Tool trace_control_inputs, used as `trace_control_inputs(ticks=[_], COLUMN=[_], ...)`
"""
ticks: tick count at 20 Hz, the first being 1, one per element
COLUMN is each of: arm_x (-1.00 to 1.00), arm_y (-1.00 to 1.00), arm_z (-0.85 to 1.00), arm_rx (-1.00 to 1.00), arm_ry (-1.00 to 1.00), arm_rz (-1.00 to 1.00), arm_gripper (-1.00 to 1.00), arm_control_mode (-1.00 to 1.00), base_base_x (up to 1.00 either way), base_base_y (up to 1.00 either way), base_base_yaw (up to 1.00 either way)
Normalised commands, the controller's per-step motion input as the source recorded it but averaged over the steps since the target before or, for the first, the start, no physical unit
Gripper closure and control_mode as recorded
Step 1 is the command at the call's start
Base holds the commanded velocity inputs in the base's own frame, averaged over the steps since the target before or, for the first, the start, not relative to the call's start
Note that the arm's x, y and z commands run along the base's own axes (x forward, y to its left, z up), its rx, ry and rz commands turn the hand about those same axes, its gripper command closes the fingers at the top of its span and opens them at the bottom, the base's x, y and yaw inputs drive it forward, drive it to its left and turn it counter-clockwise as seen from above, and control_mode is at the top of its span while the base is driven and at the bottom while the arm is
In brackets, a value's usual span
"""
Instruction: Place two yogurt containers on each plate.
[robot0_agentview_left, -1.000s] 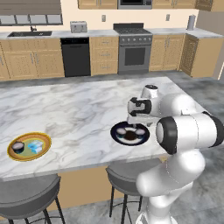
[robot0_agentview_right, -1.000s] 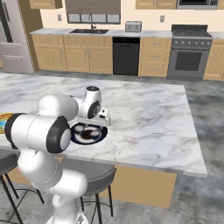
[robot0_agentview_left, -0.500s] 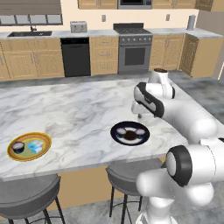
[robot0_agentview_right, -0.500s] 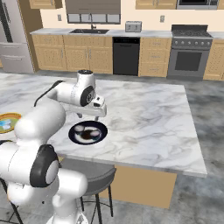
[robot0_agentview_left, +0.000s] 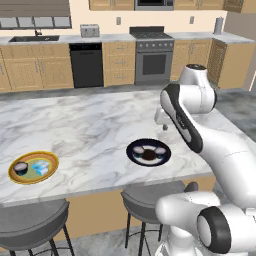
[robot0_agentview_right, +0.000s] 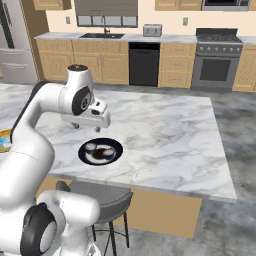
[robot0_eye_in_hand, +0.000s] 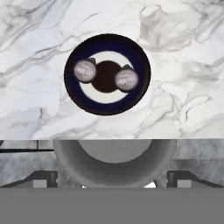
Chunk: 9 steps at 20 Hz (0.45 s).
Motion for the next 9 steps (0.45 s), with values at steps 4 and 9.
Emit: trace_control_inputs(ticks=[4, 9], arm_x=[-0.69, -0.74], arm_y=[0.0, 0.0], arm_z=[0.66, 0.44], arm_rx=[0.0, 0.0], arm_ry=[0.0, 0.0], arm_rz=[-0.04, -0.05], arm_gripper=[-1.0, -1.0], arm_control_mode=[-1.0, -1.0], base_base_x=[0.0, 0.0], base_base_y=[0.0, 0.0], base_base_yaw=[0.0, 0.0])
